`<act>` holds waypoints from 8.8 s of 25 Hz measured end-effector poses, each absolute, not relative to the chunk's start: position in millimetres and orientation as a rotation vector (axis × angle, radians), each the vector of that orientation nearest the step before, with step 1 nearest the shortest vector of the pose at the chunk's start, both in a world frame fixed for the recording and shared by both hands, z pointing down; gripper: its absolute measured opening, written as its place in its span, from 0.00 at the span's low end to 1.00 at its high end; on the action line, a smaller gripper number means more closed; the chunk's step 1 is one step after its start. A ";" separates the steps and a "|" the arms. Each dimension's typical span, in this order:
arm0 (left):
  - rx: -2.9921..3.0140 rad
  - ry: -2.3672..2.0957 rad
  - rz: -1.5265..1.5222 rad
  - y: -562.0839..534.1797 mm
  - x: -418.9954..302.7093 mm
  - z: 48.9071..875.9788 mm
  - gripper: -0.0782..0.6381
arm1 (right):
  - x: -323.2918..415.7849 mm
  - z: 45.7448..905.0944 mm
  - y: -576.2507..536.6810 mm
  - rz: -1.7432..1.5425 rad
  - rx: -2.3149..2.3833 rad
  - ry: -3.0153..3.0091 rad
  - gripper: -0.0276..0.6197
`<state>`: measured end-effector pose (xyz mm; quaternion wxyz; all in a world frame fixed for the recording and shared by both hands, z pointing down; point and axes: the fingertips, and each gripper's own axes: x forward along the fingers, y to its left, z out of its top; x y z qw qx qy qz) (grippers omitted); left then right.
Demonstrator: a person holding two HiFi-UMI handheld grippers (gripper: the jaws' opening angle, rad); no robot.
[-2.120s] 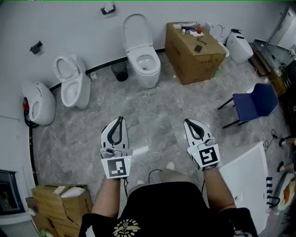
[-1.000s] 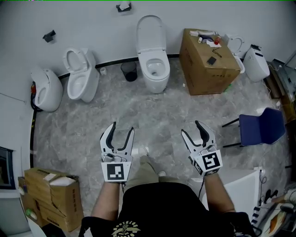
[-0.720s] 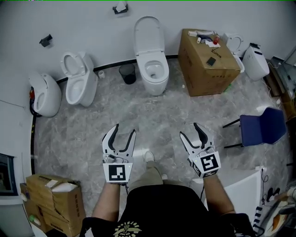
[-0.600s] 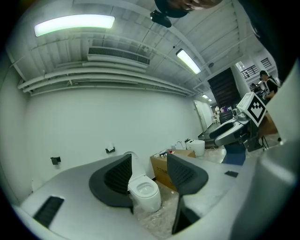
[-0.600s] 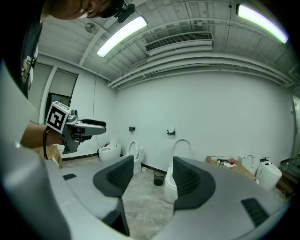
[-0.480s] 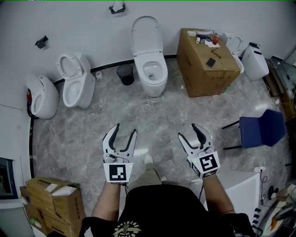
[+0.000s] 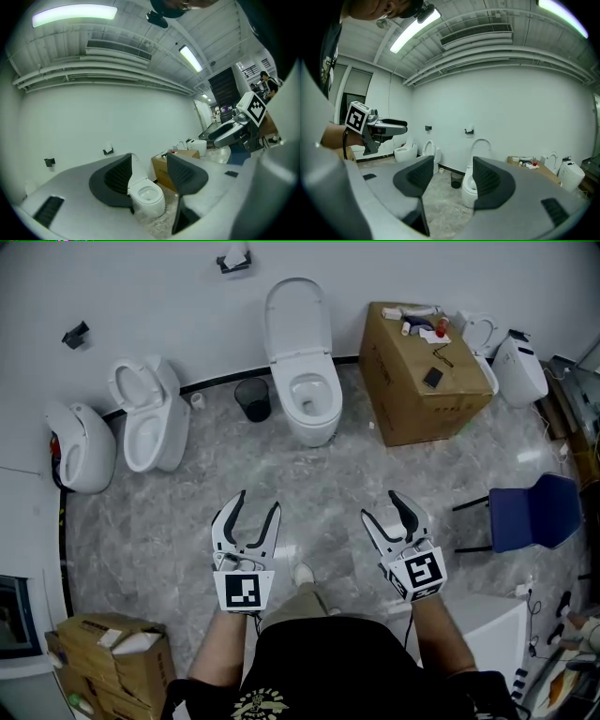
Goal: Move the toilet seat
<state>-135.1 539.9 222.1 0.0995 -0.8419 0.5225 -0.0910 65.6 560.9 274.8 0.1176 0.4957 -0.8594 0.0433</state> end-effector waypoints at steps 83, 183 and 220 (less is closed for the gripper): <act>-2.477 1.587 -0.306 244.2 -87.2 231.6 0.44 | 124.4 268.3 262.6 0.101 1.443 -2.545 0.43; -2.732 1.586 -0.733 -122.2 -108.3 535.2 0.44 | 66.1 549.4 -98.8 0.408 1.001 -2.411 0.43; -2.910 1.546 -1.186 -100.8 -105.8 820.6 0.44 | 103.8 868.9 -94.3 0.661 0.855 -2.114 0.43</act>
